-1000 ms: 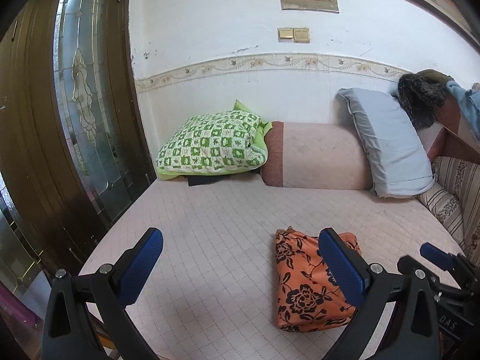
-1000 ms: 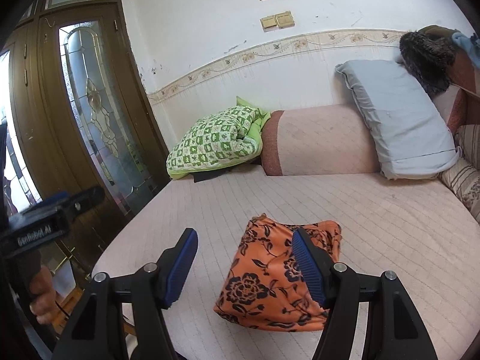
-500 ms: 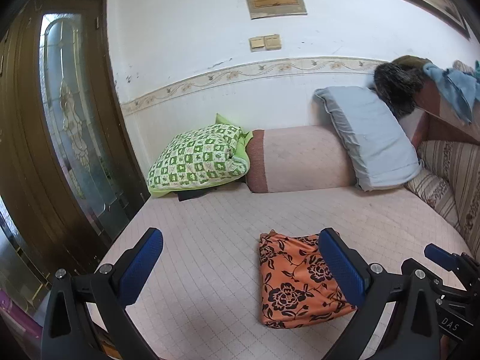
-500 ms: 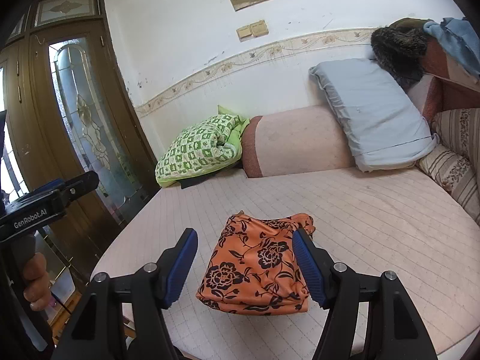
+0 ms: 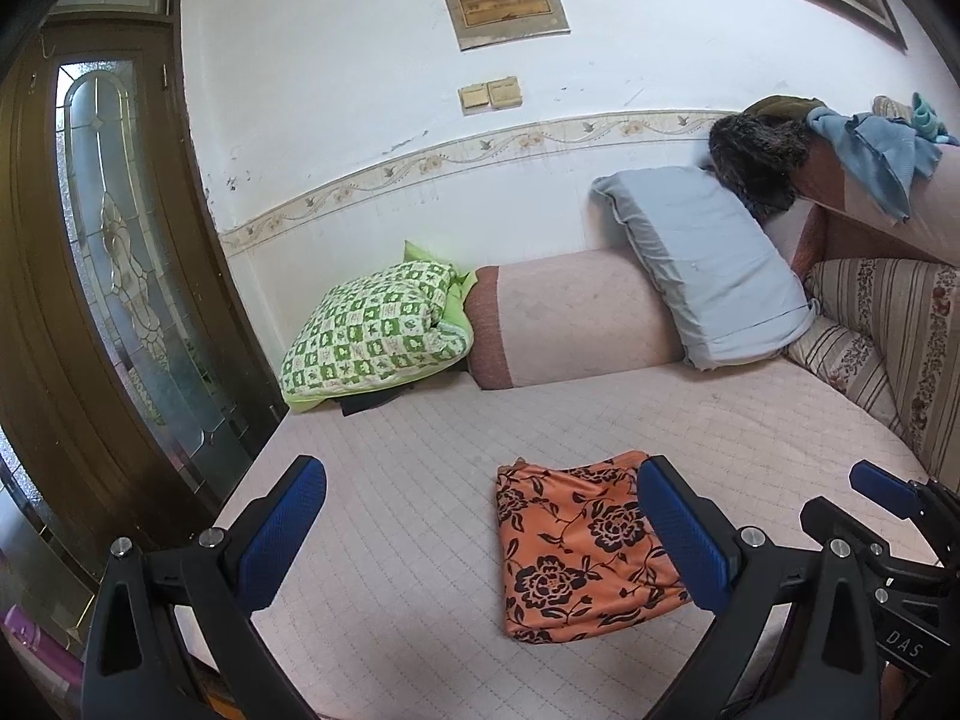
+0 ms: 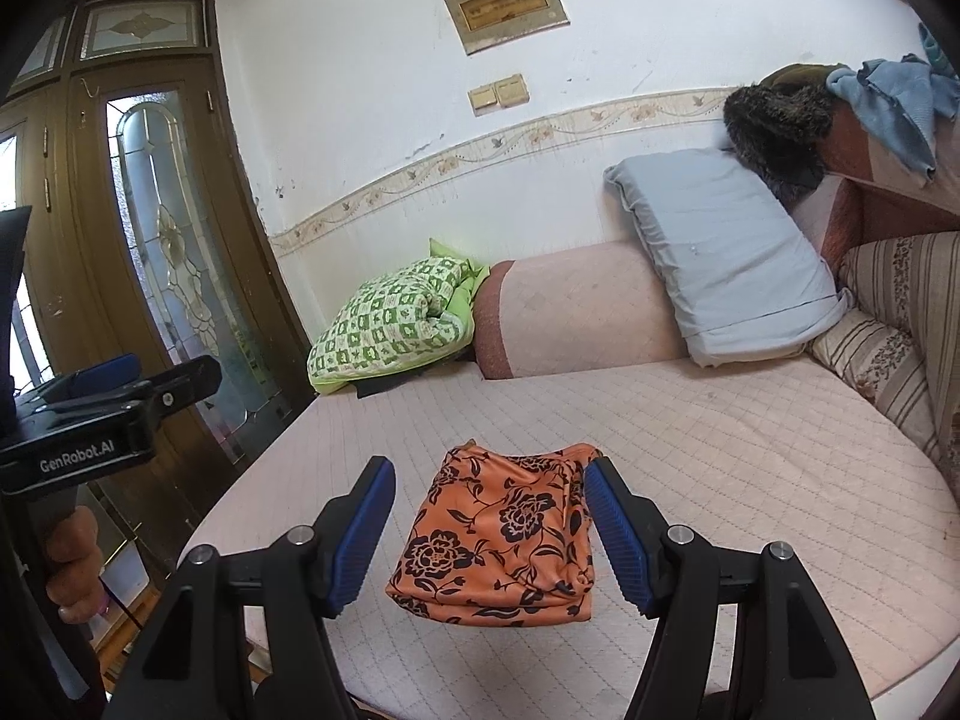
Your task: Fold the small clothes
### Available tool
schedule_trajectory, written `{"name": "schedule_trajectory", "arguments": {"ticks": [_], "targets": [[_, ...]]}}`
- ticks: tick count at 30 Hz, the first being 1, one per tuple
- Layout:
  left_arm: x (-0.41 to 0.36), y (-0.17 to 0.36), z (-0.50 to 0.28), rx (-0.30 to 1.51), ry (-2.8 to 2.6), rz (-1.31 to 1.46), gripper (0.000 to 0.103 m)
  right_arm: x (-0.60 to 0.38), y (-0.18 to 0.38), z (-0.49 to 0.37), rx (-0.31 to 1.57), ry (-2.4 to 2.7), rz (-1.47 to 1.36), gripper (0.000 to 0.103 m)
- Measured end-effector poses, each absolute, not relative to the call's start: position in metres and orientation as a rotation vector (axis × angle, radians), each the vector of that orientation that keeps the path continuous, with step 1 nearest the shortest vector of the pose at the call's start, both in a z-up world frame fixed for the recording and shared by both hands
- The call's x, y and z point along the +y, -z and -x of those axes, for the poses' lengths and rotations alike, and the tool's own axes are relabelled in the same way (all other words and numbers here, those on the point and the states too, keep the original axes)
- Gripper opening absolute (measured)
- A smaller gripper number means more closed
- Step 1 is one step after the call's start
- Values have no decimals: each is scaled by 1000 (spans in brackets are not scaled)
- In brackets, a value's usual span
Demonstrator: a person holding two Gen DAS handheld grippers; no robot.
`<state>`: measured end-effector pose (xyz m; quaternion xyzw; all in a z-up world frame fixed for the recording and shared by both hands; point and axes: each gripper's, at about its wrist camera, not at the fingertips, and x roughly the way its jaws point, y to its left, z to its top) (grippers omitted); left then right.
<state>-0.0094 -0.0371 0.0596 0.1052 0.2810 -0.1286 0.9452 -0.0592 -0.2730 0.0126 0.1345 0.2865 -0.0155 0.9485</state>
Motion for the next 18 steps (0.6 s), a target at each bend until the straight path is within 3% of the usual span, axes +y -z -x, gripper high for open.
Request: {"name": "schedule_trajectory", "arguments": {"ticks": [18], "targets": [[-64,-47,-11,585,305,-205,103,-288,-2,46,599,33,-327,71]]}}
